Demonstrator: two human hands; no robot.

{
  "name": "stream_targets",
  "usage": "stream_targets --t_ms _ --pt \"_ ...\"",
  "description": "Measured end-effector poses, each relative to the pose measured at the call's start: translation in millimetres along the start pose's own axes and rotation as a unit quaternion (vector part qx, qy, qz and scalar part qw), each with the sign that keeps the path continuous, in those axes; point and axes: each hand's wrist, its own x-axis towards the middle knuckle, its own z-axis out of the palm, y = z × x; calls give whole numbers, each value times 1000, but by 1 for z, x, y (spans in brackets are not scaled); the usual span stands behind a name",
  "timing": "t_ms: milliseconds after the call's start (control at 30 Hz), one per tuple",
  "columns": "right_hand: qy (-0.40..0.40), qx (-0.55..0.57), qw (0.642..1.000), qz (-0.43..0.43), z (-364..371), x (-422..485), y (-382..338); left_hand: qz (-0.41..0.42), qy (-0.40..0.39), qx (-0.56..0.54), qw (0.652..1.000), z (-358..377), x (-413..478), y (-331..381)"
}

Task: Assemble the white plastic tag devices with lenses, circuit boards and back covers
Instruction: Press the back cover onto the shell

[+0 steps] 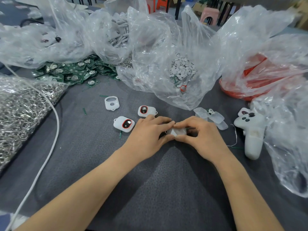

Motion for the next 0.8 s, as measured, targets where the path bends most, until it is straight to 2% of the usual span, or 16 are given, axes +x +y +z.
stream_targets --t_ms 100,200,300,400,500,800 --pt "-2 56 998 24 0 -2 2 1 0 17 1000 1 0 1" --pt "34 106 992 59 2 -3 3 9 25 13 1000 3 -3 2" --pt "50 88 993 63 1 -1 1 18 59 -3 998 4 -8 5" --pt "26 89 995 49 2 -3 -3 8 65 -105 992 1 -10 7" --pt "25 120 992 39 5 -5 -7 -31 86 -239 967 -4 -10 5" --pt "64 95 993 28 11 -6 -13 -44 93 -280 955 -9 -10 4"
